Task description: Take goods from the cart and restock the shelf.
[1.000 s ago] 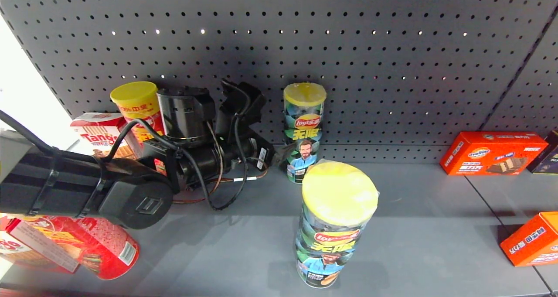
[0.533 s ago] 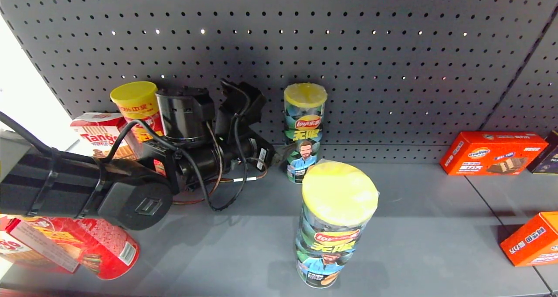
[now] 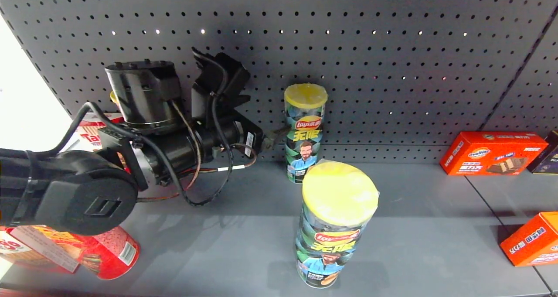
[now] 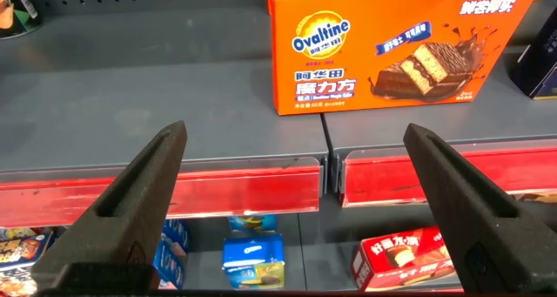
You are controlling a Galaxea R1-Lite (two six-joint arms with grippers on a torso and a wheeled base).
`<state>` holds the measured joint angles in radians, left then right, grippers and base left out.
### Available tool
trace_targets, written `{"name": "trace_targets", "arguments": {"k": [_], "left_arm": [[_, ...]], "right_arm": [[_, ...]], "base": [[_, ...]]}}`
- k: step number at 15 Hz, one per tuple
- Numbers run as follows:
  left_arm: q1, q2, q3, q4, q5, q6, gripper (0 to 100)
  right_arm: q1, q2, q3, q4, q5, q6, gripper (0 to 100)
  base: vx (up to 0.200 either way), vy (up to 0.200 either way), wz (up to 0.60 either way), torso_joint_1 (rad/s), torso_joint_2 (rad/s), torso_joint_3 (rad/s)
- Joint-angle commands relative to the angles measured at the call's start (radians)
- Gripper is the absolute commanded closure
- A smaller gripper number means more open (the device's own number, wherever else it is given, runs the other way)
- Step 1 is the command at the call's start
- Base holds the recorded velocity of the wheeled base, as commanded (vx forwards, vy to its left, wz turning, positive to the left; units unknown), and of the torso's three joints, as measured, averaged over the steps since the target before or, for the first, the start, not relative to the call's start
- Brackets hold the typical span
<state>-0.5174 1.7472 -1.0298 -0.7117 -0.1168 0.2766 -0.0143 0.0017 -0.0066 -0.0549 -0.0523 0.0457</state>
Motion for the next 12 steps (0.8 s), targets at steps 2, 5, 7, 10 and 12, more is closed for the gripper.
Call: {"name": "trace_targets", "arguments": {"k": [2, 5, 7, 10, 12], "left_arm": [[-0.021, -0.101, 0.028, 0.001, 0.022, 0.003, 0], [-0.046, -0.138, 0.004, 0.001, 0.04, 0.003, 0], [-0.049, -0.16, -0.003, 0.003, 0.048, 0.003, 0], [-0.062, -0.242, 0.036, 0.003, 0.108, 0.001, 0], [-0.07, -0.296, 0.076, 0.003, 0.129, -0.002, 0]], "right_arm": [[0.0, 0.001, -0.001, 0.0, 0.0, 0.0, 0], [0.0, 0.001, -0.001, 0.0, 0.0, 0.0, 0], [0.0, 0.001, -0.001, 0.0, 0.0, 0.0, 0], [0.0, 0.001, -0.001, 0.0, 0.0, 0.0, 0], [0.0, 0.001, -0.001, 0.0, 0.0, 0.0, 0]], "base": [[0.0, 0.0, 0.0, 0.0, 0.0, 0.0], [0.0, 0.0, 0.0, 0.0, 0.0, 0.0], [0.0, 0.0, 0.0, 0.0, 0.0, 0.0], [0.0, 0.0, 0.0, 0.0, 0.0, 0.0], [0.0, 0.0, 0.0, 0.0, 0.0, 0.0]]}}
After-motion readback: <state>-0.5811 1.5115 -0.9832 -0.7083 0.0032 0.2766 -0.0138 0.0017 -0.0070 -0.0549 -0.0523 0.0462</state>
